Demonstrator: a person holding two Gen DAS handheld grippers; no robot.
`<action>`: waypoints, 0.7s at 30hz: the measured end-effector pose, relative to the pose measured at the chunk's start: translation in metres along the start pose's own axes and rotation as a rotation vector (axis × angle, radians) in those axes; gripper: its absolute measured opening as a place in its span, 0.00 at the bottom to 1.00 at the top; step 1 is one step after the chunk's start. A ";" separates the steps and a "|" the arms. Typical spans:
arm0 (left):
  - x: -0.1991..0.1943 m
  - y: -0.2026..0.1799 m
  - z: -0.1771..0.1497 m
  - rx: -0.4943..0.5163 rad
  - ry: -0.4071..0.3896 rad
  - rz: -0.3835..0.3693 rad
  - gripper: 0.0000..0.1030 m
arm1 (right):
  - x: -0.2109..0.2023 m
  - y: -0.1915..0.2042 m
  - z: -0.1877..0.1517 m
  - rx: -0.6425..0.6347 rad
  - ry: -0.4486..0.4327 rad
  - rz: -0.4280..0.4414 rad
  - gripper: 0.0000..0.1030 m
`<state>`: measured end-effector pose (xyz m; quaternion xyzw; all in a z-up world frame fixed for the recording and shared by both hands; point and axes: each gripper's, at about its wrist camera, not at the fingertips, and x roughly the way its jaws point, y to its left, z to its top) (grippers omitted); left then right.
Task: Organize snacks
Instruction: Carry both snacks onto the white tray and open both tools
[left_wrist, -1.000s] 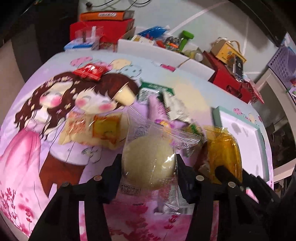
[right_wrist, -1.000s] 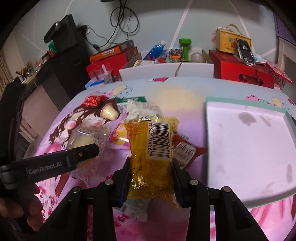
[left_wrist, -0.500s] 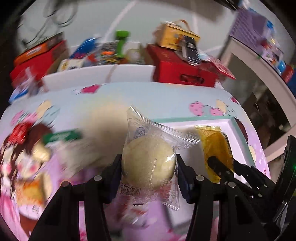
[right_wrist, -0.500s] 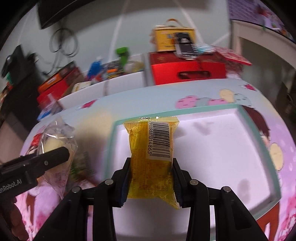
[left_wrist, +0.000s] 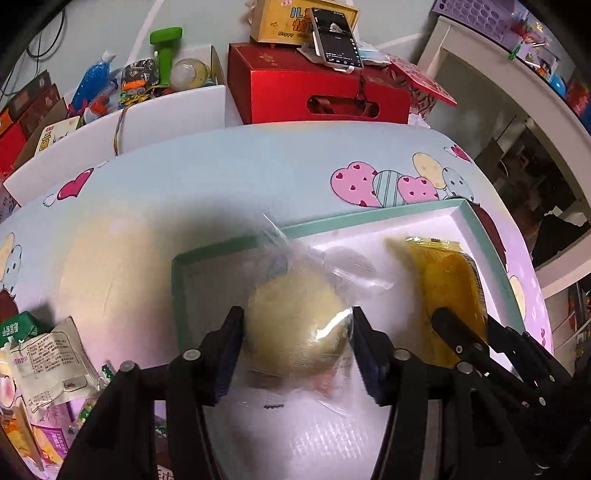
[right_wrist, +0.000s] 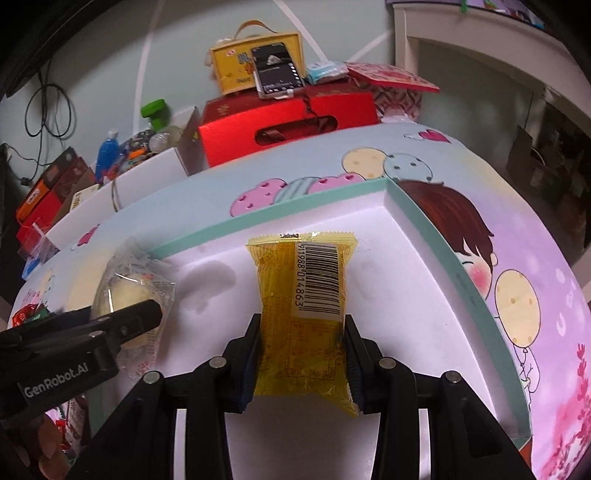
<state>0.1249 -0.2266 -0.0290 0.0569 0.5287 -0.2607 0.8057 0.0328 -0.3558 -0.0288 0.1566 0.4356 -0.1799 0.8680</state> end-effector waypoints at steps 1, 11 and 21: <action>-0.002 -0.001 0.000 0.004 -0.005 0.005 0.75 | 0.000 0.000 0.000 0.002 0.002 0.001 0.43; -0.044 0.019 -0.004 -0.008 -0.104 0.071 0.86 | -0.006 -0.003 0.002 -0.003 0.017 -0.019 0.67; -0.098 0.062 -0.032 -0.032 -0.258 0.241 0.94 | -0.031 0.015 -0.001 -0.045 -0.050 0.042 1.00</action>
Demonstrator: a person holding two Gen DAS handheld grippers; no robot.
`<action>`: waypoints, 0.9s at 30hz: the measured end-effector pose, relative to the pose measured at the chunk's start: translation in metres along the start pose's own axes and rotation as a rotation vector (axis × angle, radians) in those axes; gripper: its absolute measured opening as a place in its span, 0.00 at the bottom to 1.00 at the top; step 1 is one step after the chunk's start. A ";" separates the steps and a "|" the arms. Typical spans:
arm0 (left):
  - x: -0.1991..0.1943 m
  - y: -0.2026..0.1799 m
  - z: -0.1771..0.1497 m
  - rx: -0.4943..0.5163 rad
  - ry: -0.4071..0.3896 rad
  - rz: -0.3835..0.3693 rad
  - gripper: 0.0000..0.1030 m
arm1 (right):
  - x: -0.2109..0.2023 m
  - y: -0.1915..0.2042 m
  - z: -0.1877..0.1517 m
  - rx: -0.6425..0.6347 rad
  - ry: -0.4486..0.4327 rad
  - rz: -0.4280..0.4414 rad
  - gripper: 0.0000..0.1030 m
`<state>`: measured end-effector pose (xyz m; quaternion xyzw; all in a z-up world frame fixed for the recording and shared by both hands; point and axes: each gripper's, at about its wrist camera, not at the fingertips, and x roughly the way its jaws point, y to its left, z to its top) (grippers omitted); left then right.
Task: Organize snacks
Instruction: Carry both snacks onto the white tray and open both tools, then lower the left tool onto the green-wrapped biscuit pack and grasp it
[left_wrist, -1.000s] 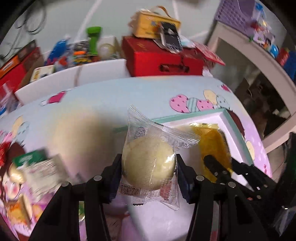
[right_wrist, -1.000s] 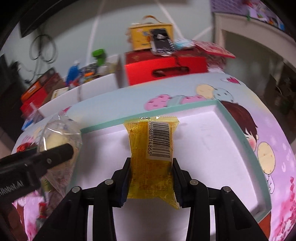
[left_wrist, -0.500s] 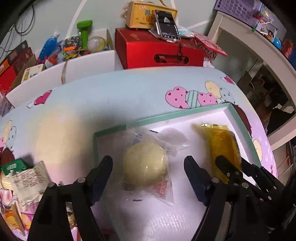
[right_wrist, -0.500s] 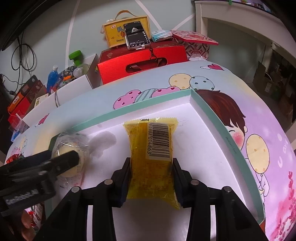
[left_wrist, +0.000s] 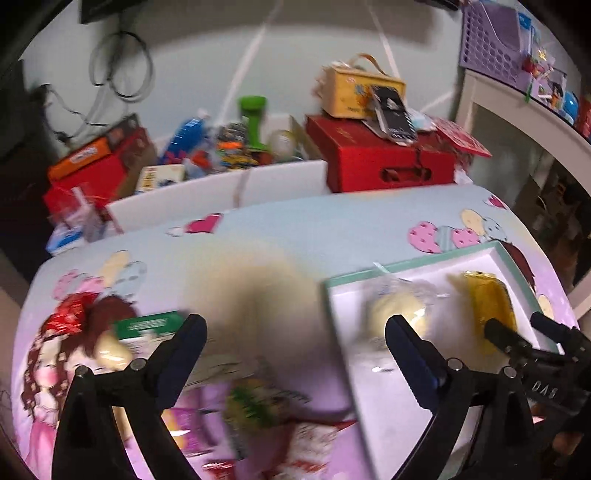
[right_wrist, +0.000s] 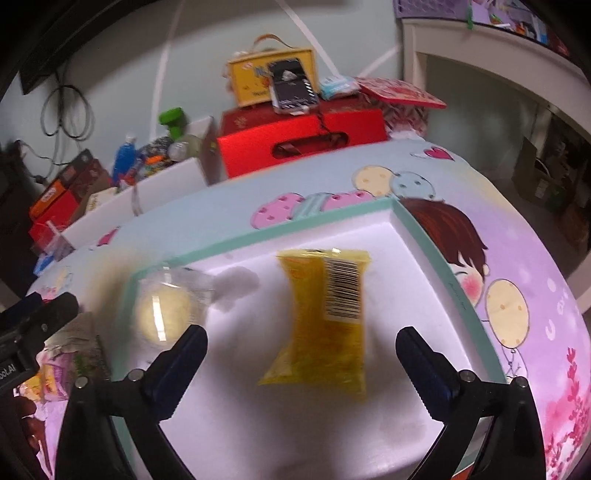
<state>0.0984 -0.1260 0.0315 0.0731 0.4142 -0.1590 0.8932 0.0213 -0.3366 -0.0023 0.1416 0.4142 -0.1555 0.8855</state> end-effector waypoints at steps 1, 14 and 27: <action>-0.005 0.006 -0.002 -0.007 -0.010 0.009 0.95 | -0.002 0.003 0.000 -0.007 -0.006 0.001 1.00; -0.063 0.089 -0.052 -0.107 -0.039 0.134 0.94 | -0.045 0.050 -0.009 -0.020 -0.116 0.146 1.00; -0.070 0.144 -0.096 -0.290 0.057 0.140 0.94 | -0.044 0.129 -0.037 -0.163 -0.018 0.291 1.00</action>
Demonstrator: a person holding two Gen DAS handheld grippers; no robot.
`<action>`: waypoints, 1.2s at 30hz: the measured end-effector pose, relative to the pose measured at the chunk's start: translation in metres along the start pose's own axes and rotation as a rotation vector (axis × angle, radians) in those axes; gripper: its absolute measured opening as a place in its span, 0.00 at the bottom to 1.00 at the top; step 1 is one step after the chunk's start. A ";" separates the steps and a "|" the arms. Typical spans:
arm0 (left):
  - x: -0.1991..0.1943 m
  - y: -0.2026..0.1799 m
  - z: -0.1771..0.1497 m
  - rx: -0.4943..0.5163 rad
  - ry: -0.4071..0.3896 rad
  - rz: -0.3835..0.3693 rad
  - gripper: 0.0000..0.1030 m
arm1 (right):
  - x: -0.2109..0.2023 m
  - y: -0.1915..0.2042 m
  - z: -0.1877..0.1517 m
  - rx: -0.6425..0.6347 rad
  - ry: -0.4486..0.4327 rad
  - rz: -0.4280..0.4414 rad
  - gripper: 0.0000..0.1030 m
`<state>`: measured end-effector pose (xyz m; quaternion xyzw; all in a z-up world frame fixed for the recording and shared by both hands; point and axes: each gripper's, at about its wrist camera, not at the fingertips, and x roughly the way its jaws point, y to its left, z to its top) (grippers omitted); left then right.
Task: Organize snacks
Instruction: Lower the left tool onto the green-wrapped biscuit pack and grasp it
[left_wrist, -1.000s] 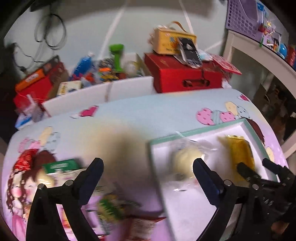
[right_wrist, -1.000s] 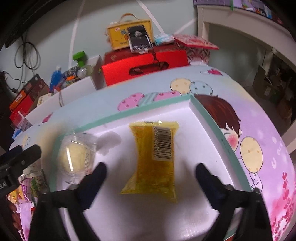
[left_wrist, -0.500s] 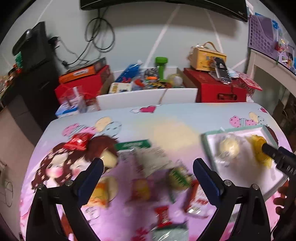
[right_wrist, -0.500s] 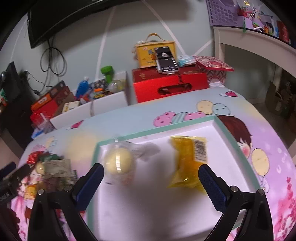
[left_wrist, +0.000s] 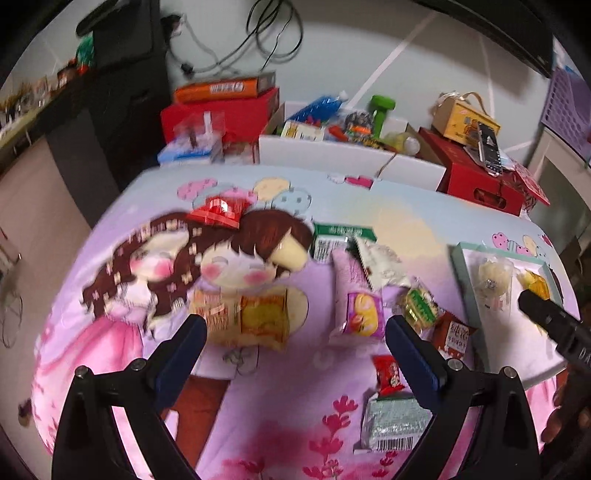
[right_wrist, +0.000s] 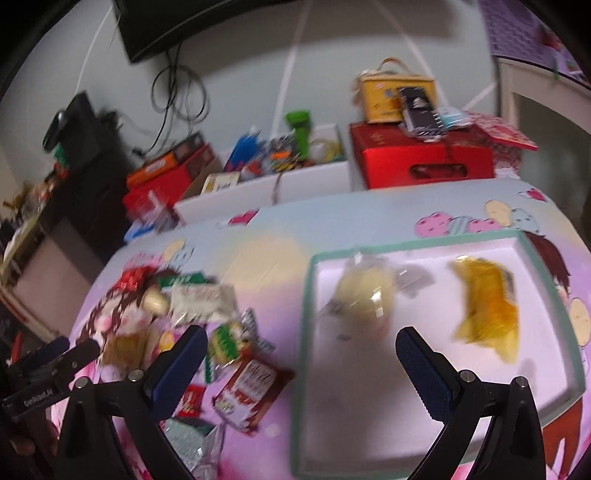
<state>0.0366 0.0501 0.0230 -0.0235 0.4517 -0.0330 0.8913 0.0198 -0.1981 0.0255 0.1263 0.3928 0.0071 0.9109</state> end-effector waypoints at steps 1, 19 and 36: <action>0.004 0.001 -0.003 -0.013 0.024 -0.011 0.94 | 0.002 0.005 -0.003 -0.007 0.013 0.009 1.00; 0.025 -0.023 -0.054 -0.023 0.215 -0.131 0.94 | 0.009 0.017 -0.055 -0.024 0.146 -0.117 1.00; 0.036 -0.059 -0.067 0.094 0.278 -0.189 0.93 | 0.009 -0.004 -0.069 -0.001 0.197 -0.237 0.99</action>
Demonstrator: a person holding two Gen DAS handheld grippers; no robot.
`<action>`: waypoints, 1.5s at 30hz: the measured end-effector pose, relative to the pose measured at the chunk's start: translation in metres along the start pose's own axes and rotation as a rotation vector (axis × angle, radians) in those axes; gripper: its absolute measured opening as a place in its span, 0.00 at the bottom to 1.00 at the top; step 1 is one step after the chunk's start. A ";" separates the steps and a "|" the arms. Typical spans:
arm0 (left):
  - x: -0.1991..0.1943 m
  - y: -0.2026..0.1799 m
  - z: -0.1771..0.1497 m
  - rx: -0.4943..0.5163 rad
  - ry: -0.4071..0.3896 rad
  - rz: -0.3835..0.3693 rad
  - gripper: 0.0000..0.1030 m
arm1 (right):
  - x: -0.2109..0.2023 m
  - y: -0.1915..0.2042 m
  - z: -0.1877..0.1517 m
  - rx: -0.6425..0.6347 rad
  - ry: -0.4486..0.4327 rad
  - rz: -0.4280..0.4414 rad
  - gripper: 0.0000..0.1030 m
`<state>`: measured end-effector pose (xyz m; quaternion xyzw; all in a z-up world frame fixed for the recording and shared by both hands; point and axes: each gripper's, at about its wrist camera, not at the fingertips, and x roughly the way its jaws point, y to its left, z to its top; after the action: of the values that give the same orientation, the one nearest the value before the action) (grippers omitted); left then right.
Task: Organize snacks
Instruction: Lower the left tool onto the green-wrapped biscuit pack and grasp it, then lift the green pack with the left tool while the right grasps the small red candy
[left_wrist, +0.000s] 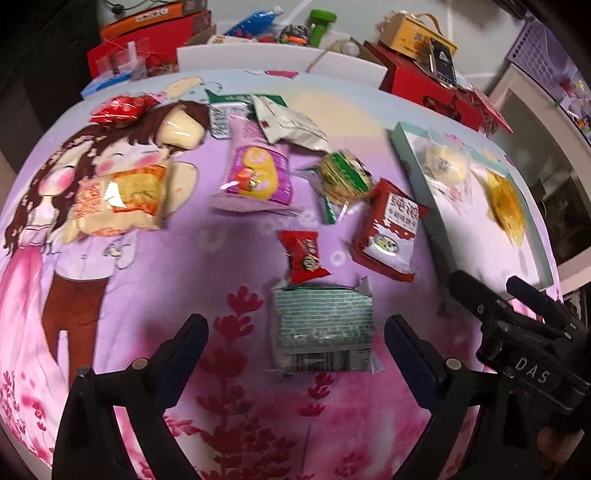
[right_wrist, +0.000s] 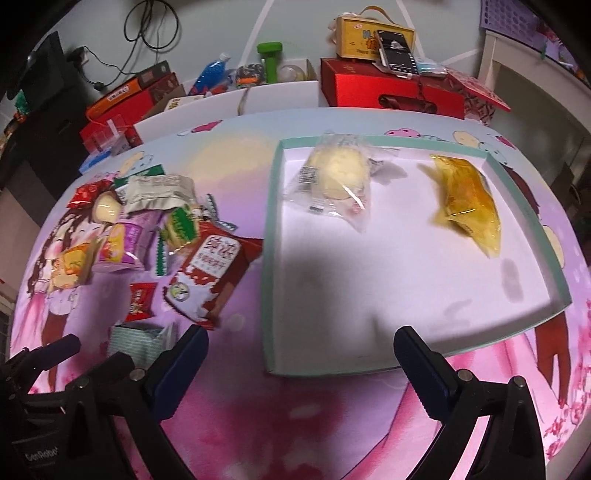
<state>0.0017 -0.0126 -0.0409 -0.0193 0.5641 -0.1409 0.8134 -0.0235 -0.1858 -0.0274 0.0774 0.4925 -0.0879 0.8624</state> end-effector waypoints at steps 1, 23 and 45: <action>0.002 -0.002 0.000 0.006 0.010 -0.005 0.92 | 0.000 -0.002 0.001 0.004 0.000 -0.002 0.99; 0.029 -0.017 0.007 0.064 0.078 -0.006 0.58 | 0.006 0.003 0.002 -0.013 0.013 0.000 0.99; -0.042 0.104 0.009 -0.338 -0.169 0.161 0.57 | 0.003 0.086 0.007 -0.208 -0.108 0.211 0.81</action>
<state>0.0177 0.0964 -0.0193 -0.1220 0.5093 0.0232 0.8516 0.0039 -0.1037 -0.0226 0.0341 0.4412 0.0506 0.8953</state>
